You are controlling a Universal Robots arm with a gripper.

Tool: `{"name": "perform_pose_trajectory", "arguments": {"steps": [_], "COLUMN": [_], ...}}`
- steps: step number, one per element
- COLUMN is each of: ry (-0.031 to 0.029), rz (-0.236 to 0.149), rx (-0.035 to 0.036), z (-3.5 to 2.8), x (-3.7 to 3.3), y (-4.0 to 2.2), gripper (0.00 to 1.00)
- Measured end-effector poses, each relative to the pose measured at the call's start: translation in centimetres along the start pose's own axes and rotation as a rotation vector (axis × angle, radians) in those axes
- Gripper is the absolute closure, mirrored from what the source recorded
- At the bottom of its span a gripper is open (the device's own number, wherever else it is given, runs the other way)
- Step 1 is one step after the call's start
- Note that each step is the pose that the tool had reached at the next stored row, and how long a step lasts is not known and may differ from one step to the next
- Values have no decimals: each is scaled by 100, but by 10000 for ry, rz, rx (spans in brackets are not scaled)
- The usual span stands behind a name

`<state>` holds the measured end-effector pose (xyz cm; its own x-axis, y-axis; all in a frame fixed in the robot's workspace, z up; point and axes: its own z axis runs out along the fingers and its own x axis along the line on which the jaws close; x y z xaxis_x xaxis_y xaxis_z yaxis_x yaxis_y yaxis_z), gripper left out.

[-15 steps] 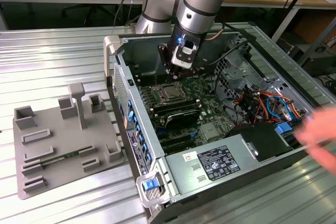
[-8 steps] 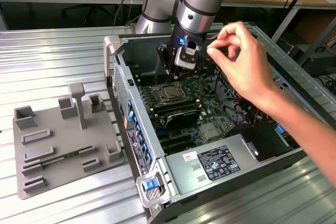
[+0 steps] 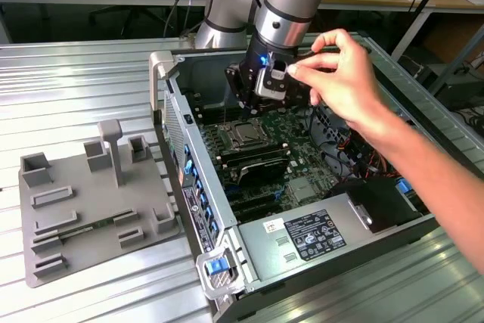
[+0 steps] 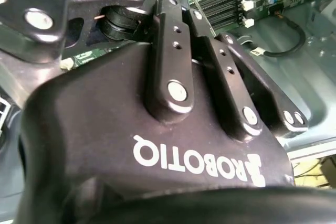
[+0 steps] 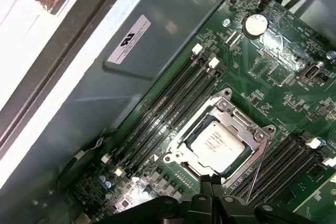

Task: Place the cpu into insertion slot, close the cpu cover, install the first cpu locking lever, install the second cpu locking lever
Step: 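Install the first cpu locking lever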

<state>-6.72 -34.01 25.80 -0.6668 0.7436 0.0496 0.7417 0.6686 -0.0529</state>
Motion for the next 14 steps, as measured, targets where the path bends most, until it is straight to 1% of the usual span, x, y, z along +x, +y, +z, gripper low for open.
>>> {"name": "perform_pose_trajectory", "arguments": {"steps": [5, 8, 14], "ry": [-16, -31, -53], "rz": [-448, -814, -1296], "rx": [15, 30, 51], "z": [0, 0, 0], "x": [2, 4, 9], "y": [2, 4, 8], "gripper": [89, 89, 89]}}
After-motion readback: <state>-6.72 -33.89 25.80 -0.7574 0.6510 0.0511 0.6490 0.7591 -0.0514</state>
